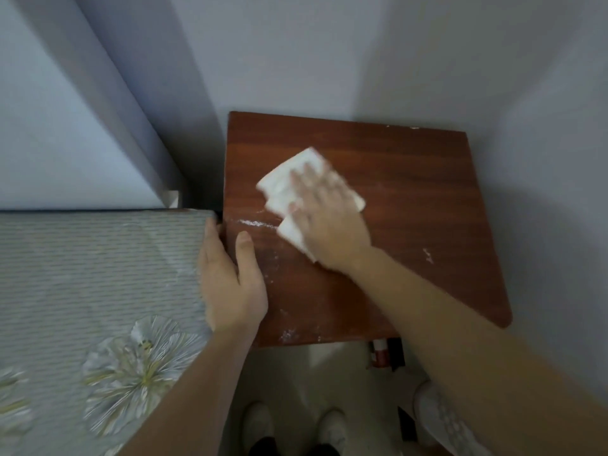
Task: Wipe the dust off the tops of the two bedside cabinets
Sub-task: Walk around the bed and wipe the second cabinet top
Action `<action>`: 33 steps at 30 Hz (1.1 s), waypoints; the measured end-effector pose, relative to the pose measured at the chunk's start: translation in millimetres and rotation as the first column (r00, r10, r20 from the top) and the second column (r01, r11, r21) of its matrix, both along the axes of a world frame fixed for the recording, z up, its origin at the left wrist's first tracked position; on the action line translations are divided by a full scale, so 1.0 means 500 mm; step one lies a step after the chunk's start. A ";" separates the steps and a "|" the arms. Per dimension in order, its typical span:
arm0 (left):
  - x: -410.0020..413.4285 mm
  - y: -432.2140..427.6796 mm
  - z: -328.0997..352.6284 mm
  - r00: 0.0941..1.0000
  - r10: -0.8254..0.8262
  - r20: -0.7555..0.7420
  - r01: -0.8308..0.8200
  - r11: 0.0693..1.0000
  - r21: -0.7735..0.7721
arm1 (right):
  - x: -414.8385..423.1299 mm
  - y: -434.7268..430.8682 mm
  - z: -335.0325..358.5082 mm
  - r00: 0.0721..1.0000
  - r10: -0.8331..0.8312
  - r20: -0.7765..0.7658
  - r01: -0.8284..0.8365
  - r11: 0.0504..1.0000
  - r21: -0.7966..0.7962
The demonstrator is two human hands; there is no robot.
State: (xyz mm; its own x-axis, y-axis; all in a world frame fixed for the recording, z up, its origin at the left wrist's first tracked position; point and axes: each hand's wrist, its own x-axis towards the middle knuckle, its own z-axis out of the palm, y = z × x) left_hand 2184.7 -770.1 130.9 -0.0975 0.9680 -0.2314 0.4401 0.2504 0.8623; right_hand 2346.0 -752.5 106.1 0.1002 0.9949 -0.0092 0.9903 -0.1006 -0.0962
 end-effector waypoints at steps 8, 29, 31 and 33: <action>-0.059 0.044 0.024 0.756 0.371 0.540 -0.087 0.874 -0.478 | -0.050 -0.226 0.029 0.842 0.537 -0.052 -0.537 0.827 -0.167; -0.146 0.020 0.001 0.821 0.289 0.493 0.066 0.808 -0.585 | -0.273 -0.229 -0.003 0.944 0.330 -0.007 -0.330 0.944 0.027; -0.126 -0.002 0.013 0.865 0.197 0.461 0.092 0.842 -0.532 | -0.228 -0.269 -0.021 0.938 0.345 -0.044 -0.339 0.935 0.104; -0.111 -0.016 0.017 0.911 0.124 0.393 0.101 0.858 -0.504 | -0.150 -0.314 -0.037 0.958 0.282 -0.058 -0.268 0.946 0.181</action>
State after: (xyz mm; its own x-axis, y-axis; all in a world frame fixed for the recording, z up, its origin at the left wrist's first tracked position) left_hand 2129.0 -778.4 139.4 0.1013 0.7028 -0.7041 0.0820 0.6994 0.7100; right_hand 2271.2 -909.4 87.5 -0.1715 0.9712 0.1651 0.9651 0.1993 -0.1700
